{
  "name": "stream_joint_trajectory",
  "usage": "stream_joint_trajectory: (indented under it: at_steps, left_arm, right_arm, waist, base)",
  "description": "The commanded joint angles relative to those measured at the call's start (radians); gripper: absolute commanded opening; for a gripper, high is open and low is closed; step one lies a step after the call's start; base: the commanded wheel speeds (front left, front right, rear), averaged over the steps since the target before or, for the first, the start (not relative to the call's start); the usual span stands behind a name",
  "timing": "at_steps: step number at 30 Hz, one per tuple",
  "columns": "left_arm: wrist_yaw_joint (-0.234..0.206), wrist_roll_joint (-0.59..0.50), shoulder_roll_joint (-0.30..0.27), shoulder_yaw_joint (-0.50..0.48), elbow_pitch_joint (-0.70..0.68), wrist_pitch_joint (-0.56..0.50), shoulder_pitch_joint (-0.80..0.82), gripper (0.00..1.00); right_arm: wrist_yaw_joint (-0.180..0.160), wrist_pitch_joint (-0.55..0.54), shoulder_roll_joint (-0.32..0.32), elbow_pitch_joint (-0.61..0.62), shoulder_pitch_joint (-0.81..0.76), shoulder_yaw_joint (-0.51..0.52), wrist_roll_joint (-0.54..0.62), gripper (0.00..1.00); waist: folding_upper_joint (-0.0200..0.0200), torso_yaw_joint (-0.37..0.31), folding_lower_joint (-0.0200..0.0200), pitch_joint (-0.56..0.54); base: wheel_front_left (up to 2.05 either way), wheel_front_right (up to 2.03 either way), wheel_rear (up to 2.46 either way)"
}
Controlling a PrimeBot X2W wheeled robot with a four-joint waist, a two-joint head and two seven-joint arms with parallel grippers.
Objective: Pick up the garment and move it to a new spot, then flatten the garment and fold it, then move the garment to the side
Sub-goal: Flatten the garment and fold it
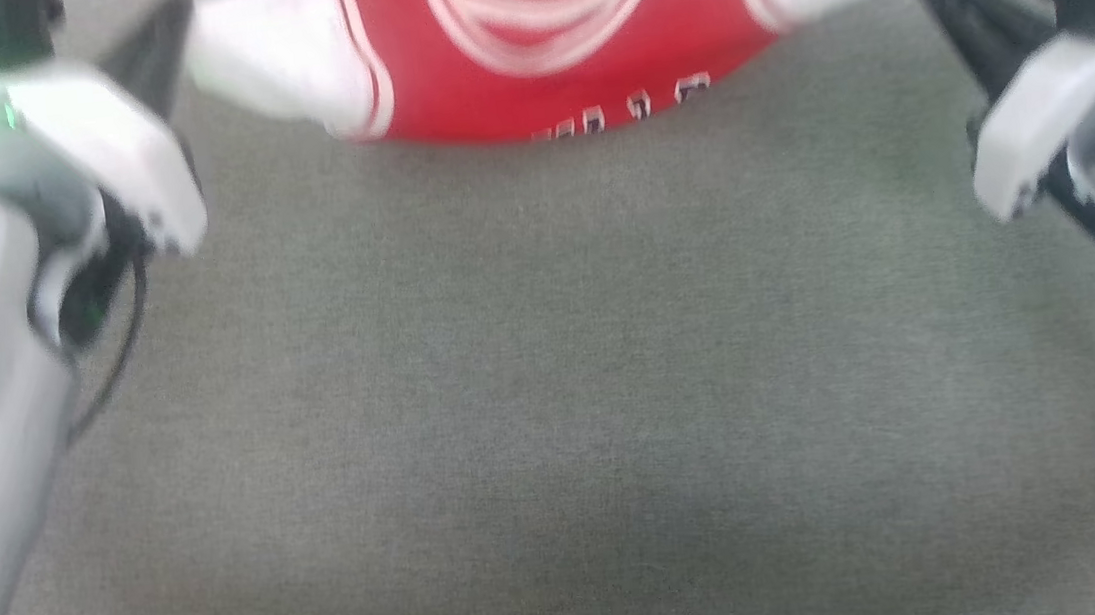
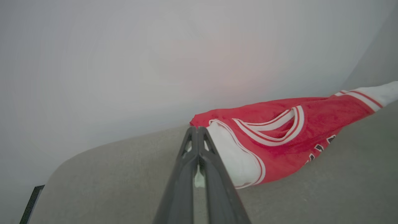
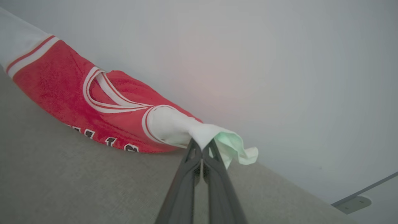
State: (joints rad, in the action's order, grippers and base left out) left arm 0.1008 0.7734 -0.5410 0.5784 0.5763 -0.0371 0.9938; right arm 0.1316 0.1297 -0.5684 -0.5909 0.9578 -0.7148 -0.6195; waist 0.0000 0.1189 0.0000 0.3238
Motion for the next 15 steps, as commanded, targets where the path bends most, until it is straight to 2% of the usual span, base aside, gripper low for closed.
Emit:
stream_joint_trajectory:
  at_steps: [1,7,10,15]
  left_arm:
    - [-0.007,0.018,-0.020,-0.004,-0.032,-0.013,-0.045,0.00]
    - [-0.060,0.097,-0.144,-0.004,-0.288,-0.120,-0.311,0.00]
    - [-0.110,0.130,-0.215,-0.012,-0.413,-0.152,-0.444,0.00]
    - [-0.217,0.163,-0.323,-0.038,-0.567,-0.173,-0.640,0.00]
  right_arm:
    - [-0.002,-0.010,-0.015,0.028,-0.030,-0.011,-0.023,0.00]
    - [-0.002,-0.058,-0.135,0.214,-0.185,-0.073,-0.131,0.00]
    - [-0.002,-0.075,-0.205,0.305,-0.267,-0.103,-0.162,0.00]
    - [-0.002,-0.072,-0.320,0.435,-0.389,-0.143,-0.204,0.00]
  waist:
    - [0.0000,-0.012,0.0000,-0.025]
    - [0.0000,-0.033,0.0000,-0.065]
    - [0.0000,-0.040,0.0000,-0.074]
    - [0.0000,-0.052,0.0000,-0.081]
  base:
    - [0.00,0.00,0.00]
    - [0.00,0.00,0.00]
    - [0.00,0.00,0.00]
    - [0.00,0.00,0.00]
